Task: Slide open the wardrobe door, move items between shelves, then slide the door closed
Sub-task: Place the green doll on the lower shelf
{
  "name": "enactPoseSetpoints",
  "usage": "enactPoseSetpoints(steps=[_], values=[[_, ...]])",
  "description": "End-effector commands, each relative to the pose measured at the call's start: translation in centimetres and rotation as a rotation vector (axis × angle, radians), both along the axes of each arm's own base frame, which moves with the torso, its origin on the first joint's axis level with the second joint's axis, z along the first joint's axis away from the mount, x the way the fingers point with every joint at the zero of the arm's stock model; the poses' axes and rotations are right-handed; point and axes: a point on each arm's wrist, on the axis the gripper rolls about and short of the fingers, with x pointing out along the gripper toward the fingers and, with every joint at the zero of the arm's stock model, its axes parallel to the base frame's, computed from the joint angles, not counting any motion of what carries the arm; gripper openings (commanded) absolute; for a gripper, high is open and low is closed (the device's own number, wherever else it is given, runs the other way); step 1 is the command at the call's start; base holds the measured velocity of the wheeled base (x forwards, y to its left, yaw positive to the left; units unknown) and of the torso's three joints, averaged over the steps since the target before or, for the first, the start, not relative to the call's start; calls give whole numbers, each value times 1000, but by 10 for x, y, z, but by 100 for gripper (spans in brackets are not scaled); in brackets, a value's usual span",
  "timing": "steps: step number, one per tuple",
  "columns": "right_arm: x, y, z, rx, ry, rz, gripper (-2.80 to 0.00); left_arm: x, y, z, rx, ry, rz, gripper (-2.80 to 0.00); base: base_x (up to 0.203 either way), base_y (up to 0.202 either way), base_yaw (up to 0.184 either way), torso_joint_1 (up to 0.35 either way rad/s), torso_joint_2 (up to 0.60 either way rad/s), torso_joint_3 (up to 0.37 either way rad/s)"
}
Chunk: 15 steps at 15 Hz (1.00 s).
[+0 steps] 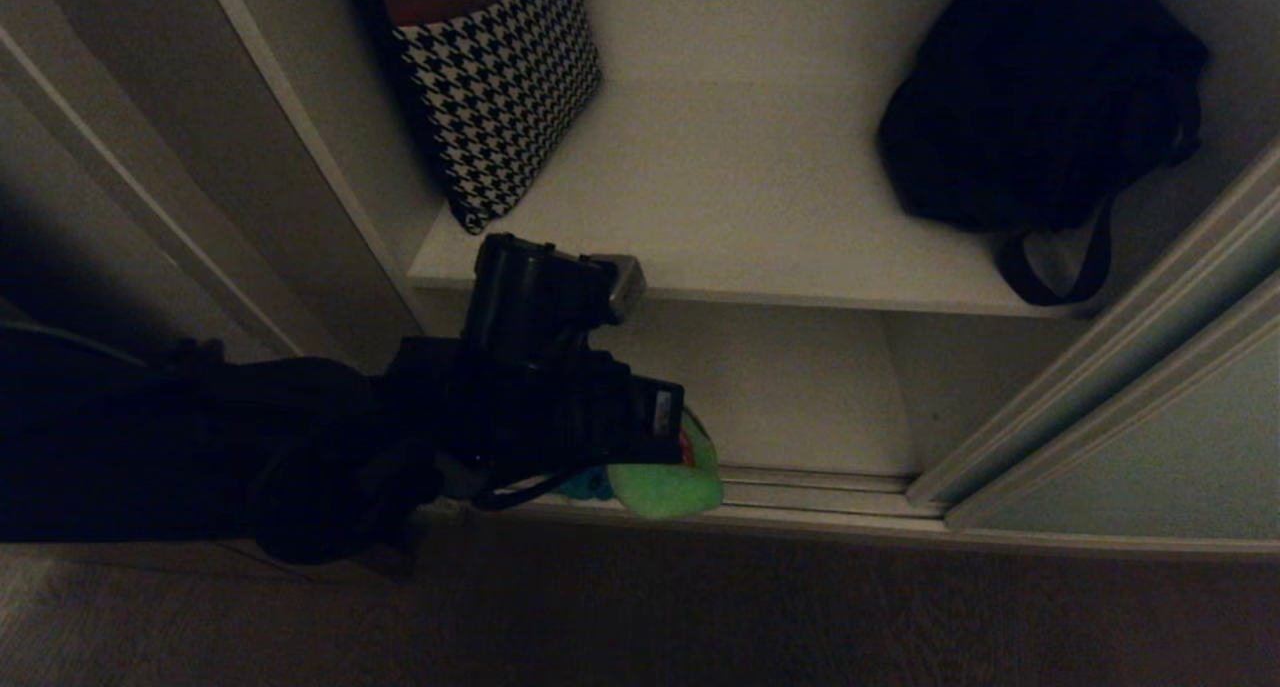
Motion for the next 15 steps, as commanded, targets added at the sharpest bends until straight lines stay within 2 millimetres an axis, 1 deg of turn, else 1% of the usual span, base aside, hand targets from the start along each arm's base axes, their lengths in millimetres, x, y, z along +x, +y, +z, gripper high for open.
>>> enactPoseSetpoints(steps=[1,4,5,8,10,15], values=[[0,0,0,-1,-1,0,-280,18,-9,-39,59,71,14,-280,0,0,0,0,0,0],[0,0,0,-1,-1,0,-280,37,-19,-75,95,116,25,-280,0,0,0,0,0,0],[0,0,0,-1,0,0,-280,42,-22,-82,95,126,15,-280,0,0,0,0,0,0],[0,0,0,-1,0,1,-280,55,-32,-100,80,173,-7,-280,0,0,0,0,0,0],[0,0,0,-1,0,1,-280,60,-35,-114,92,206,-30,-280,0,0,0,0,0,0],[0,0,0,-1,0,2,-280,89,-46,-132,86,229,-21,-280,0,0,0,0,0,0]])
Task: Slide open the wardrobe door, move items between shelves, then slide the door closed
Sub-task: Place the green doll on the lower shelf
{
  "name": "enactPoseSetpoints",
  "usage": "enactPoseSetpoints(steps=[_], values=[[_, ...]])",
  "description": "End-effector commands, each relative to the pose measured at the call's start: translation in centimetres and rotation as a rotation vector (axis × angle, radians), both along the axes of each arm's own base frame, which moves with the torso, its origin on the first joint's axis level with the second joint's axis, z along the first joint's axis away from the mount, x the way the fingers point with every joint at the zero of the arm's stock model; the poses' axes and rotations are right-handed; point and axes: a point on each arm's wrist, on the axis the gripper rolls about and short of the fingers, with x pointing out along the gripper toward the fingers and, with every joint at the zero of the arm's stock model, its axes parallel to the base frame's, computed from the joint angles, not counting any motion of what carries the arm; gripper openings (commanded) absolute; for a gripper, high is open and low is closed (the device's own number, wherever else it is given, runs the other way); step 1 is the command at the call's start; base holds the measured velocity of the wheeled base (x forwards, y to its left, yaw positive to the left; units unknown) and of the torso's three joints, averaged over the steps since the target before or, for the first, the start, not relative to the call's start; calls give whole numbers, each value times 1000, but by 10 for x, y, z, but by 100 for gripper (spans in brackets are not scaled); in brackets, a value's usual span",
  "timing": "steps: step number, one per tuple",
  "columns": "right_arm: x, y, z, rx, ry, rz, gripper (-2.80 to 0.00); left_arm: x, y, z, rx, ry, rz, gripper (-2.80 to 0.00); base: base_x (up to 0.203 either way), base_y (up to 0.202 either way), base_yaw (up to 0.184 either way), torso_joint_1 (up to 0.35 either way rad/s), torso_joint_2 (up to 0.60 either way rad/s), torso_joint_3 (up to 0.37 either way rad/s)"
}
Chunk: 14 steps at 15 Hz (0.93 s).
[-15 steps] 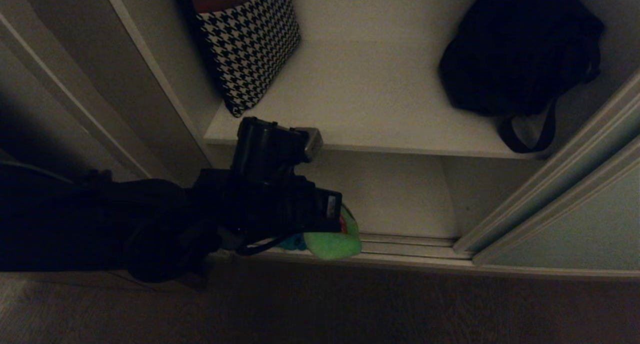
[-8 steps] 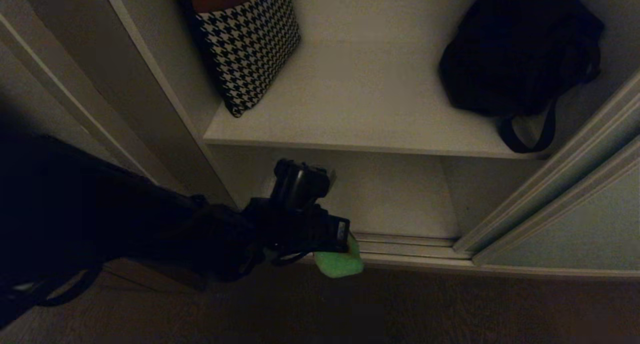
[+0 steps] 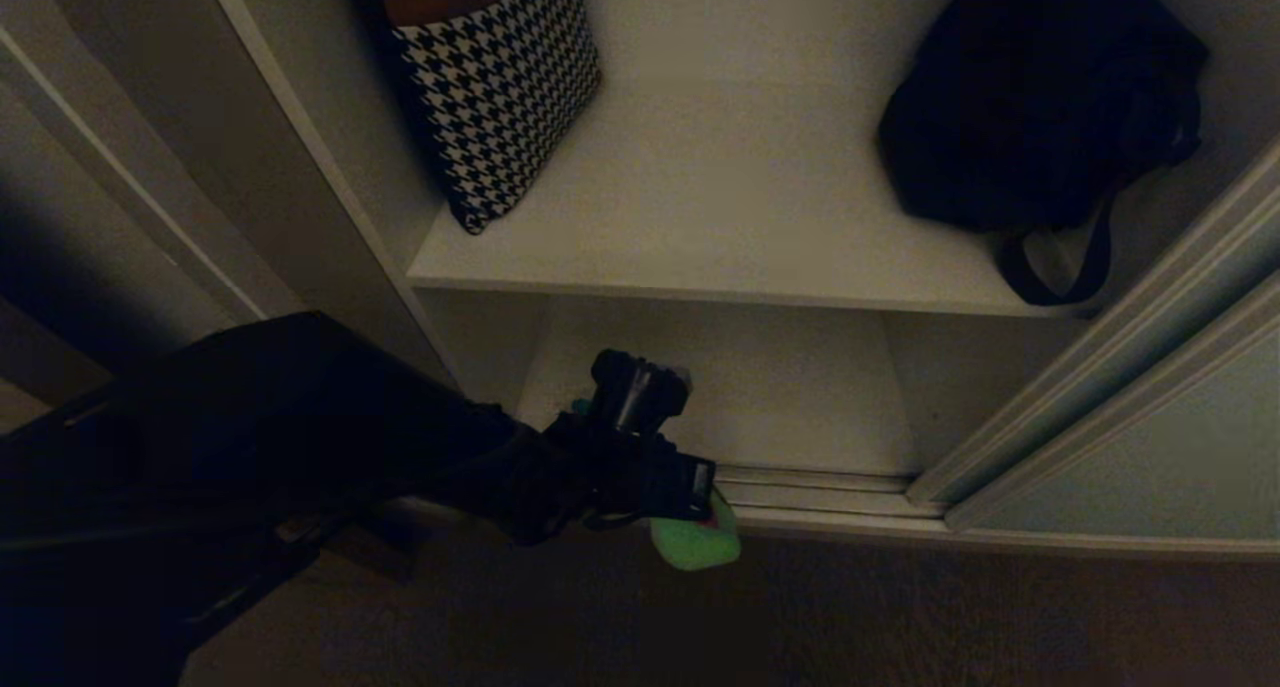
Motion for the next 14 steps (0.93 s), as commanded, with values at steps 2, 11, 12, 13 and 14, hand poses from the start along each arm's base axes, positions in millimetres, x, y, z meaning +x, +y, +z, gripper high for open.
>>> enactPoseSetpoints(steps=[2,11,12,13,14], values=[[0,0,0,-1,0,1,-280,25,-8,-27,24,33,19,-280,0,0,0,0,0,0],[0,0,0,-1,-1,0,-280,78,-4,-53,-6,29,48,-280,0,0,0,0,0,0],[0,0,0,-1,-1,0,-280,85,-6,-56,-14,19,52,-280,0,0,0,0,0,0],[0,0,0,0,0,1,-280,90,-8,-57,-23,8,56,-280,0,0,0,0,0,0],[0,0,0,-1,-1,0,-280,94,-9,-55,-36,-9,59,-280,0,0,0,0,0,0]])
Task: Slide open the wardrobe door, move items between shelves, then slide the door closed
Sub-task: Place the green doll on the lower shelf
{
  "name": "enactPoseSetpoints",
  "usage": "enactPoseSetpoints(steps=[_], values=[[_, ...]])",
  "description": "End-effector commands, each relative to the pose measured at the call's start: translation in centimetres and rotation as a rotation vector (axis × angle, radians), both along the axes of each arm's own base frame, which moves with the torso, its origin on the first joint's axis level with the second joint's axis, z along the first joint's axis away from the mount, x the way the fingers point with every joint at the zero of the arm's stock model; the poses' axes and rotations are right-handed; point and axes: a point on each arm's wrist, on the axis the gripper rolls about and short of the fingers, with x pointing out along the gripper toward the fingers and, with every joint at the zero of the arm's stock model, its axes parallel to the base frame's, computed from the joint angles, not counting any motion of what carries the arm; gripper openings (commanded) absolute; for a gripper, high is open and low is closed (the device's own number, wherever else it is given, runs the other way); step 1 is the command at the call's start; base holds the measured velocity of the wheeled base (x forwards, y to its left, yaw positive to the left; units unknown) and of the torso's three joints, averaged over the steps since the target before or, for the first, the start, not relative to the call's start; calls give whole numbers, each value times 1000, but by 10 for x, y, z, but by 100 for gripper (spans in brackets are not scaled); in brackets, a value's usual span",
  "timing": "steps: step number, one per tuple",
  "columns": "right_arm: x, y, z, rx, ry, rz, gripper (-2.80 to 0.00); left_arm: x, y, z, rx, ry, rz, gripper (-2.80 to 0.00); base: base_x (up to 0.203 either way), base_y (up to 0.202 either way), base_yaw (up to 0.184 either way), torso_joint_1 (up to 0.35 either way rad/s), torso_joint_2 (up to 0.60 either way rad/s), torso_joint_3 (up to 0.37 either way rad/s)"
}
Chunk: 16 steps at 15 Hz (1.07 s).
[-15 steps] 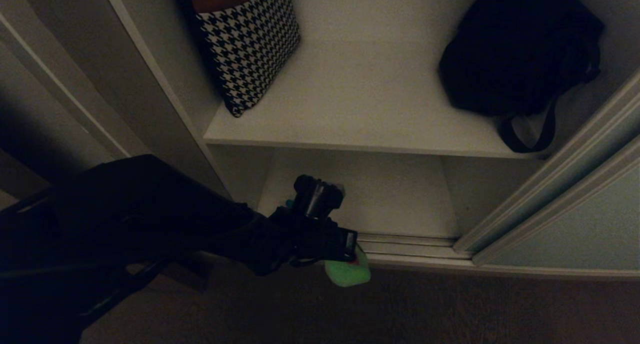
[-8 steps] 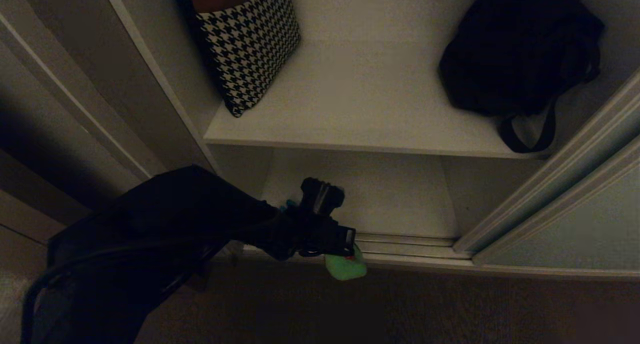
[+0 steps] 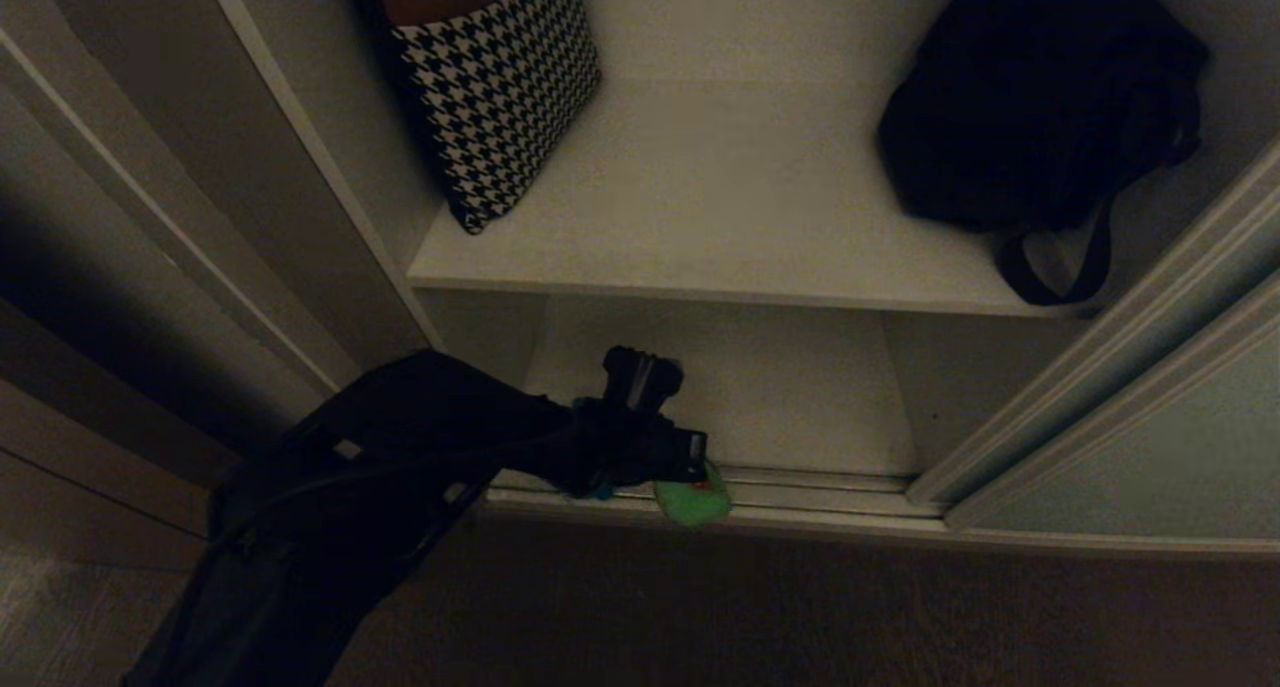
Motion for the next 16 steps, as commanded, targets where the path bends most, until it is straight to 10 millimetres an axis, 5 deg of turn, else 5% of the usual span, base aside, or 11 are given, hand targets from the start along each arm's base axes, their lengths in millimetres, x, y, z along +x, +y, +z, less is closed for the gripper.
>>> enactPoseSetpoints(steps=[1,16], values=[[0,0,0,0,0,2,-280,11,-4,-8,-16,-14,8,-280,0,0,0,0,0,0],[0,0,0,0,-1,0,-280,54,5,-36,-86,-221,46,-280,0,0,0,0,0,0]])
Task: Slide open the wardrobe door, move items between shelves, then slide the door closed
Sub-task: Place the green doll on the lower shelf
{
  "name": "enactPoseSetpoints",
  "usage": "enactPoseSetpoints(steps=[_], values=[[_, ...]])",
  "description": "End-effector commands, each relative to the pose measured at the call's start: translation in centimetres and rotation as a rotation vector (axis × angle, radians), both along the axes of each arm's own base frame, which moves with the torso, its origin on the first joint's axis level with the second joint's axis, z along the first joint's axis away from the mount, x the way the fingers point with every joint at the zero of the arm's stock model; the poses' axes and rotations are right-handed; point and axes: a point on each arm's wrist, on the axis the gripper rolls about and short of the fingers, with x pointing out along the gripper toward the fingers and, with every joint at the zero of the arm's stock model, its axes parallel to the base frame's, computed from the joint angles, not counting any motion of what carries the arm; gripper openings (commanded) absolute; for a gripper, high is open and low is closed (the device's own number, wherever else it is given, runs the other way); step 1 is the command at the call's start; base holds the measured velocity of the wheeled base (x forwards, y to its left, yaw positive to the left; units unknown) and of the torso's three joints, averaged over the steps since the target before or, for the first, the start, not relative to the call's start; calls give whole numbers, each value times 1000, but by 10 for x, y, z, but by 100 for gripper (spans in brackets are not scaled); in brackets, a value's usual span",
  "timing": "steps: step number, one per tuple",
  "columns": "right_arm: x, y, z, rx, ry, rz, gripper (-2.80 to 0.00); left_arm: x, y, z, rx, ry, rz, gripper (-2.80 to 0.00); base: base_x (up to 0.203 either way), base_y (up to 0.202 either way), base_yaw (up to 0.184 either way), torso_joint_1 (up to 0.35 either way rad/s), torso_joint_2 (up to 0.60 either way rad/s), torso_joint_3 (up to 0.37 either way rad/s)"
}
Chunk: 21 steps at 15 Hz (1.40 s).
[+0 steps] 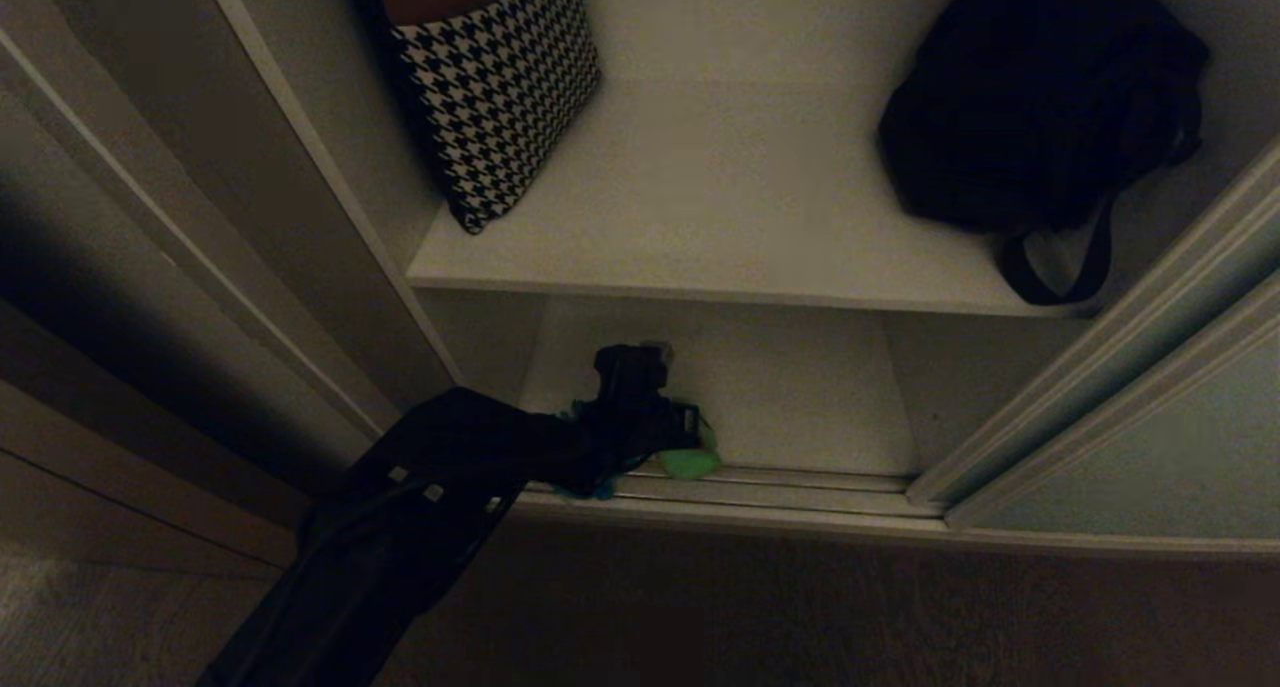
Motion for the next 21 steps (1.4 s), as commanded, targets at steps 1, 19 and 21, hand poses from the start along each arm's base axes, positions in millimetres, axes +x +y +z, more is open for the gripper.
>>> enactPoseSetpoints(steps=[1,19,21], values=[[0,0,0,-1,-1,2,-280,2,0,-10,-2,-12,-2,-280,0,0,0,0,0,0],[0,0,0,-1,1,1,-280,8,-3,-14,3,-280,-33,-280,45,0,0,1,1,1],[0,0,0,-1,0,1,-280,8,-4,-18,9,-273,-33,-280,194,0,0,4,5,2]])
